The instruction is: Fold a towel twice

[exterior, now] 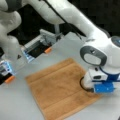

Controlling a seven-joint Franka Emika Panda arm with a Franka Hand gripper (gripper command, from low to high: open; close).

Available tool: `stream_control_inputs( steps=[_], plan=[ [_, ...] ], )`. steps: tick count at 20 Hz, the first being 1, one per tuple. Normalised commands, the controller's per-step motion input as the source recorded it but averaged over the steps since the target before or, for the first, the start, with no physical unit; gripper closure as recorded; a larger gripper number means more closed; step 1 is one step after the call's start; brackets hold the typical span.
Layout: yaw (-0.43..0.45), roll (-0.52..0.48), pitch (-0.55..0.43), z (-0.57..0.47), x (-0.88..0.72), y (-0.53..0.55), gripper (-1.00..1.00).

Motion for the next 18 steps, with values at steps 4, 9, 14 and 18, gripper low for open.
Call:
stream_control_inputs(
  steps=[4, 9, 14, 18],
  plan=[
    [0.146, -0.184, 0.036, -0.05, -0.12, 0.01, -1.0],
    [0.151, -0.178, -0.022, -0.1, -0.13, -0.02, -1.0],
    [0.199, -0.18, -0.091, -0.1, -0.09, -0.08, -1.0],
    [0.237, -0.169, -0.108, -0.11, -0.09, -0.13, 1.0]
  ],
)
